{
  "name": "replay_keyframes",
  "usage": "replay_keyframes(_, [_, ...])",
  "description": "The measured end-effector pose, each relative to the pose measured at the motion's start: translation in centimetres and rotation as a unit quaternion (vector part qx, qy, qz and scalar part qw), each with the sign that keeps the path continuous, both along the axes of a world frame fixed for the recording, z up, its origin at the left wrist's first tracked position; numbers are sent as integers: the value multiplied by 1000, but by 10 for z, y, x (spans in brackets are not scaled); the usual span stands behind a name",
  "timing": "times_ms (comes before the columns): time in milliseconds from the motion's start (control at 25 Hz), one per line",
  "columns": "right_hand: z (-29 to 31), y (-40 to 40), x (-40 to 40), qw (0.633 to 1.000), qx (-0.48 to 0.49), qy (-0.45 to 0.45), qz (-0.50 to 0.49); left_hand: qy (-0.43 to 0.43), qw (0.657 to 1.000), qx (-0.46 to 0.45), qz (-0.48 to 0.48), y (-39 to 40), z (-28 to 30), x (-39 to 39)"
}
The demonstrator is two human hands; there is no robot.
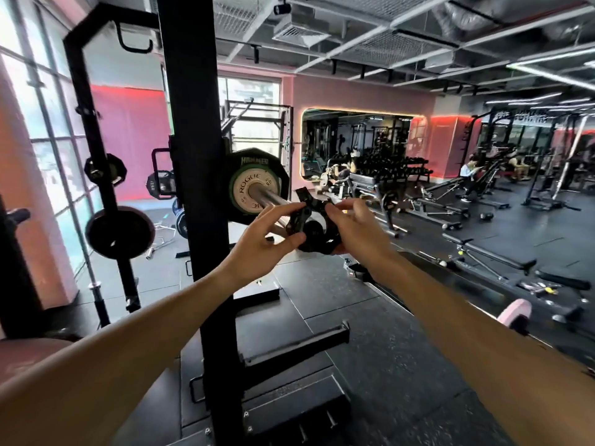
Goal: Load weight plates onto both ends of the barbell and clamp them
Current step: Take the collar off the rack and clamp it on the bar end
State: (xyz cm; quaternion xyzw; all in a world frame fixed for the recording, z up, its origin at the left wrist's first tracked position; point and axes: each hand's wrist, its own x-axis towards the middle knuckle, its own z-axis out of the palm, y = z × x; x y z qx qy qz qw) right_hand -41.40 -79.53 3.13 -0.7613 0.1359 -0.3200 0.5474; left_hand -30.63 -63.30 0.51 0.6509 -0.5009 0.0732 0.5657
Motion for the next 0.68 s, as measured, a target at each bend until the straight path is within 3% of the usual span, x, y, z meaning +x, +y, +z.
replay_keyframes(200, [-12,-17,10,1000,13,0,22,6,1000,3,-16,-9,-10,6])
replay_keyframes(440, [-18,-30,27,997,-30,23,60,27,999,-10,31,-6,-22,32])
replay_keyframes(680, [8,-45,69,990,2,101,98,28,994,-14,106,-16,-19,70])
